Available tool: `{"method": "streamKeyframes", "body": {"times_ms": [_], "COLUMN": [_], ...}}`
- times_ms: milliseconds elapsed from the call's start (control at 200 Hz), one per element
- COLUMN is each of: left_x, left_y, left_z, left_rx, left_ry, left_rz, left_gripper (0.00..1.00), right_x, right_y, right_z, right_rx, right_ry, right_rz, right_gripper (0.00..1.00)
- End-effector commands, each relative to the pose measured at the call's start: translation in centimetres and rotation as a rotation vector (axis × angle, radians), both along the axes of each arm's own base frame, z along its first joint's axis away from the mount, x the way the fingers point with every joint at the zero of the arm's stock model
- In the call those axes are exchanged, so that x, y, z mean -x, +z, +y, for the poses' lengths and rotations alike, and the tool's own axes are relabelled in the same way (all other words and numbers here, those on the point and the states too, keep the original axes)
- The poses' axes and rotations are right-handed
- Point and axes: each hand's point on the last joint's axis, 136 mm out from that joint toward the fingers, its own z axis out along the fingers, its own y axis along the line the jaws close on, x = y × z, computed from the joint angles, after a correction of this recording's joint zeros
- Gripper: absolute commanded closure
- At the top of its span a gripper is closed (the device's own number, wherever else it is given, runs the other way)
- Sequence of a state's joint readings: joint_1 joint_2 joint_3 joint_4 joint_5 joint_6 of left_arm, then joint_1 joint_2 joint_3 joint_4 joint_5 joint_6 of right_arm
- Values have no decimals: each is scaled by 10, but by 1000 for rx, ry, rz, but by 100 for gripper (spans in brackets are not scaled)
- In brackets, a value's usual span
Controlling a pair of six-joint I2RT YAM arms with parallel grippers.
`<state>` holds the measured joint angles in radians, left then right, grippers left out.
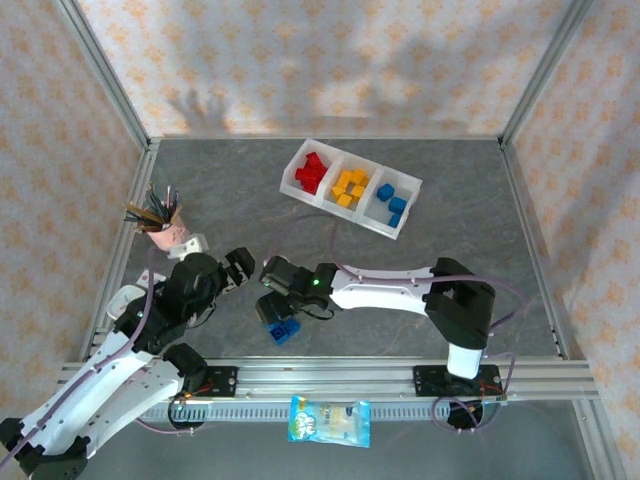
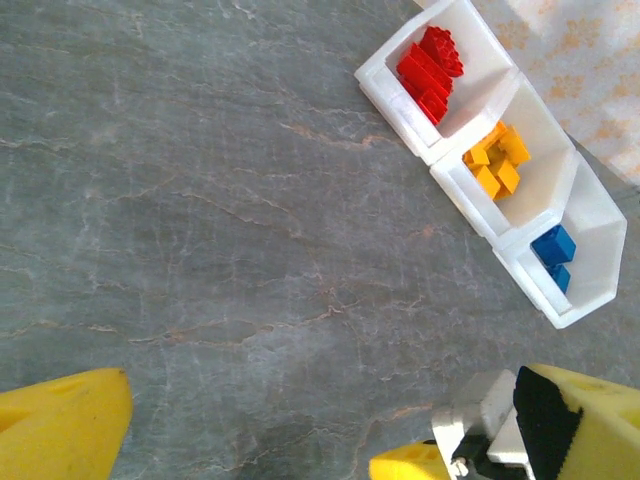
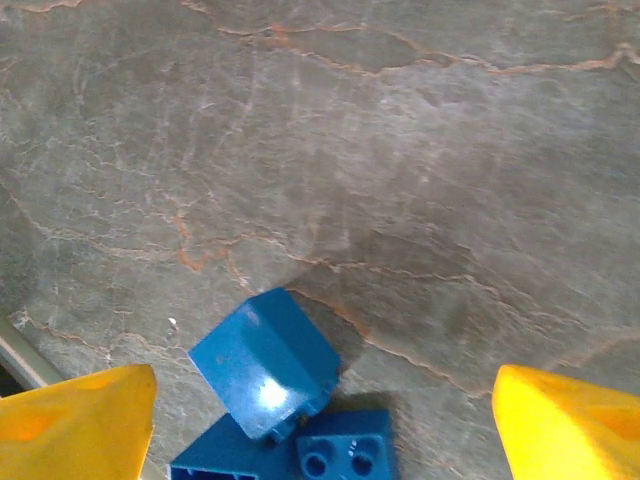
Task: Sort the legos into containers by color
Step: Pick up the lego from the bottom-center of the table.
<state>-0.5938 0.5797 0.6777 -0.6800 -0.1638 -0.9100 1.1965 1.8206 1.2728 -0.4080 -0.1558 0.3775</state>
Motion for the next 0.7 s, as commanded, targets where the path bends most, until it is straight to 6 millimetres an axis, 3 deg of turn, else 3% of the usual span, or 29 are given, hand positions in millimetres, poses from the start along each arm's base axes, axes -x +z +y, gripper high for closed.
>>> {"method": "streamKeyframes", "body": {"times_ms": [0, 350, 696], "left_x": [9, 17, 18], "left_y": [-11, -14, -16], "left_z": [17, 26, 25], "left_rx": [-26, -8, 0], "left_ry": [68, 99, 99], "left_rz": [35, 32, 34], "left_gripper": [1, 1, 1], "right_x": [2, 12, -3], "right_y": [0, -26, -42], "right_z": [13, 25, 11], "right_rx": [7, 91, 203], "right_ry": [43, 108, 35], "right_rz": [-17, 4, -37], "right_gripper": [13, 10, 14]}}
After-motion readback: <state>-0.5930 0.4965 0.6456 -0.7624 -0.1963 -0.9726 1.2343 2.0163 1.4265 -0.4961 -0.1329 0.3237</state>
